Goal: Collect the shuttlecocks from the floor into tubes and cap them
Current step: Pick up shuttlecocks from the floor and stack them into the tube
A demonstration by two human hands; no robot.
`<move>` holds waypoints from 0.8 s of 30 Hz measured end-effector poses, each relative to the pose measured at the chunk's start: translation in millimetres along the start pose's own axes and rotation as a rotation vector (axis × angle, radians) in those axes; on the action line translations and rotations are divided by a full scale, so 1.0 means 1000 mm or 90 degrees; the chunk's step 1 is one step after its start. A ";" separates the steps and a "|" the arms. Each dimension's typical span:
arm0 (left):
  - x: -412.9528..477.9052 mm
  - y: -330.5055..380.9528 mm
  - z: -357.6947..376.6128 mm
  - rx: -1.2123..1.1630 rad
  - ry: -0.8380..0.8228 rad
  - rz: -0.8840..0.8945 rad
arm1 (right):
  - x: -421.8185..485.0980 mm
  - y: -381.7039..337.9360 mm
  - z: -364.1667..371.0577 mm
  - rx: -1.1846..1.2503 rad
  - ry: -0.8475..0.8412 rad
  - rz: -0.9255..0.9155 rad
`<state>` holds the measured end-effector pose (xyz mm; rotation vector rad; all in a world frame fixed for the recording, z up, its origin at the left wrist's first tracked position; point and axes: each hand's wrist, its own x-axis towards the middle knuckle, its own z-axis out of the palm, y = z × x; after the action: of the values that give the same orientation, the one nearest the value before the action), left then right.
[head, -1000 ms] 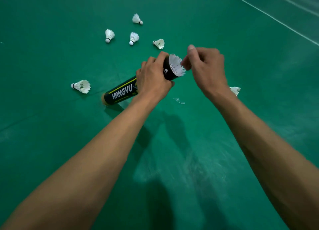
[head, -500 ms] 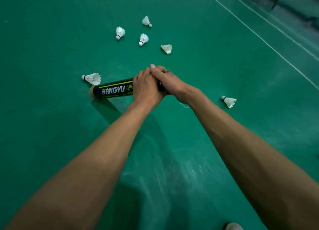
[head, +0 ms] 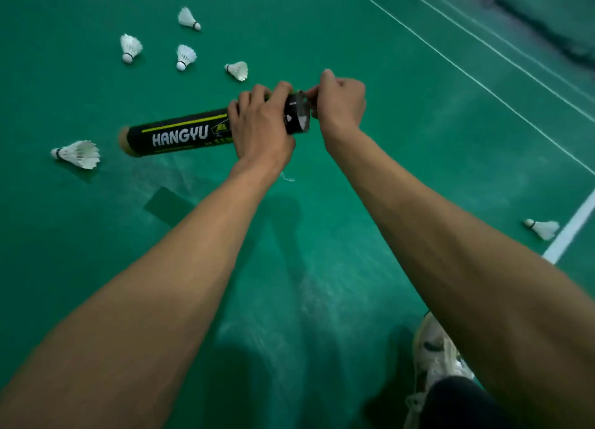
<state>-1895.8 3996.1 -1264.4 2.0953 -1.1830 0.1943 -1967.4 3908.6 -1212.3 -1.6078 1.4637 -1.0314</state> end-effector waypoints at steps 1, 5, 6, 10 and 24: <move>-0.002 0.001 0.009 0.014 -0.004 0.015 | 0.010 0.017 -0.004 0.022 0.008 0.046; -0.007 0.008 0.041 0.060 -0.048 0.029 | 0.046 0.077 -0.020 -0.018 -0.065 0.134; -0.006 0.012 0.048 0.068 -0.064 0.038 | 0.053 0.090 -0.025 -0.025 -0.092 0.152; 0.005 0.027 0.076 0.110 -0.096 0.067 | 0.084 0.132 -0.025 0.002 -0.140 0.264; 0.084 0.099 0.138 0.257 -0.199 0.138 | 0.243 0.240 -0.033 -0.105 -0.184 0.406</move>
<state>-1955.5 3816.8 -1278.0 2.4024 -1.6748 0.2254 -2089.1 3643.4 -1392.7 -1.1940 1.7182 -0.3115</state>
